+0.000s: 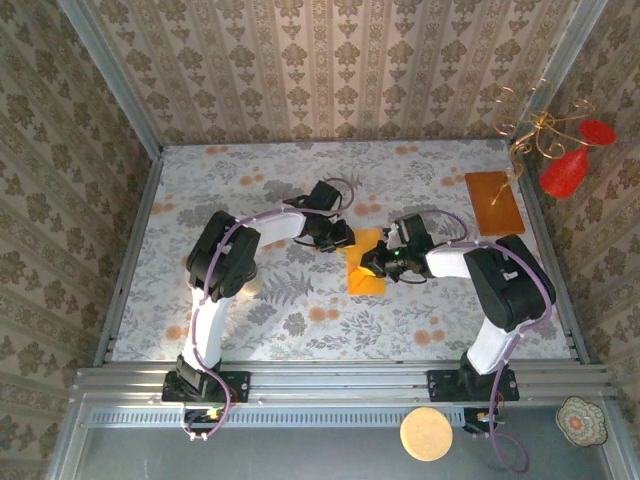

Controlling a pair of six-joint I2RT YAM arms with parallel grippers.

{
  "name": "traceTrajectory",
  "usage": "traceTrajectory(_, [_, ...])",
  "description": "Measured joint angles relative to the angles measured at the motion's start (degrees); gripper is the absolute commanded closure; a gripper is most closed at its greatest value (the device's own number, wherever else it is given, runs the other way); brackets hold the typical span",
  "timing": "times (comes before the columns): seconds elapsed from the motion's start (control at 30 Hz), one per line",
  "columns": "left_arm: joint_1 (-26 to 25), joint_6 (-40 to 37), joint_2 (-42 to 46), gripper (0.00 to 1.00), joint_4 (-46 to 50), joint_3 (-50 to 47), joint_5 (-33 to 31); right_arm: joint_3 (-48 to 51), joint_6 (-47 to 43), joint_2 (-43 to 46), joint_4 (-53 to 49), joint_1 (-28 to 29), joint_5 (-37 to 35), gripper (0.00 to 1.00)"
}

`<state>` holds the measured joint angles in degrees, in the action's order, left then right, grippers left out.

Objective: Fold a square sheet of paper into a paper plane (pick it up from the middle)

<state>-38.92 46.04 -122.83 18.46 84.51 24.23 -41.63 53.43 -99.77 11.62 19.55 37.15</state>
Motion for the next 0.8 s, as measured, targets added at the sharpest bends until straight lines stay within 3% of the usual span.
traceTrajectory(0.8, [-0.04, 0.00, 0.00, 0.75, 0.02, 0.00, -0.04, -1.81, 0.81, -3.13, 1.03, 0.00, -0.52, 0.96])
